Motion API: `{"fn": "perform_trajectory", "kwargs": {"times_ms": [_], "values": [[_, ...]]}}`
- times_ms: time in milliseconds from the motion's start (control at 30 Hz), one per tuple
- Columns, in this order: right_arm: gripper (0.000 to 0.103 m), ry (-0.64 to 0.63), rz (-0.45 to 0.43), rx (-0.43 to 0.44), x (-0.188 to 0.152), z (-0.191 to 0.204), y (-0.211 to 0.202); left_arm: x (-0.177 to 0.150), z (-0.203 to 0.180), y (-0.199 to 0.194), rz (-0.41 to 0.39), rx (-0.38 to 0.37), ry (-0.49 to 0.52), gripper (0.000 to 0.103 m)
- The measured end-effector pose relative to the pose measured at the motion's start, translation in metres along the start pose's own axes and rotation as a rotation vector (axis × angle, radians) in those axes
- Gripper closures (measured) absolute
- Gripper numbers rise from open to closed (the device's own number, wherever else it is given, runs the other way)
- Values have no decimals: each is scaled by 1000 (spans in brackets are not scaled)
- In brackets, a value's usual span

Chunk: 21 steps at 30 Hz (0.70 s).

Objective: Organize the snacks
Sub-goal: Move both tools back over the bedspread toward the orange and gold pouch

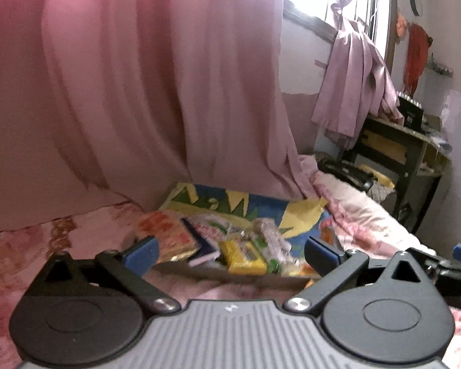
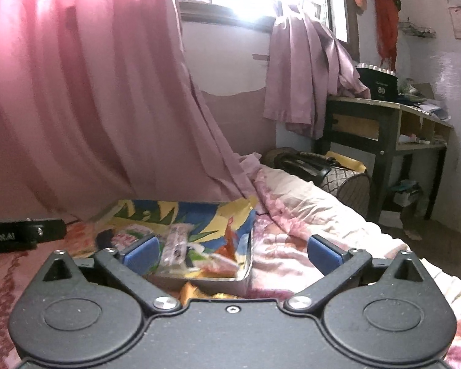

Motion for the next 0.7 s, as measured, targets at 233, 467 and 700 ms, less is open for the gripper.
{"fn": "perform_trajectory", "kwargs": {"times_ms": [233,467,700], "values": [[1,1,17,31,-14,3,-43,-38,3,-33,67,33,21,0],[1,54,86,20,-31,-3,-60,-61,-3,-54,112,33,43,0],[1,109,240,0,-63,-10,-55,-86,-1,-60,187,45,35,0]]}}
Point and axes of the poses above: each gripper's, at about its wrist camera, not at the fingertips, and y roughly the way its jaws point, z to its left, x to its top, the point moved 10 cm from there along y, roughly the way its jaws point, and after that the axes turned 6 degrees about -x, right-handed, at the moved point
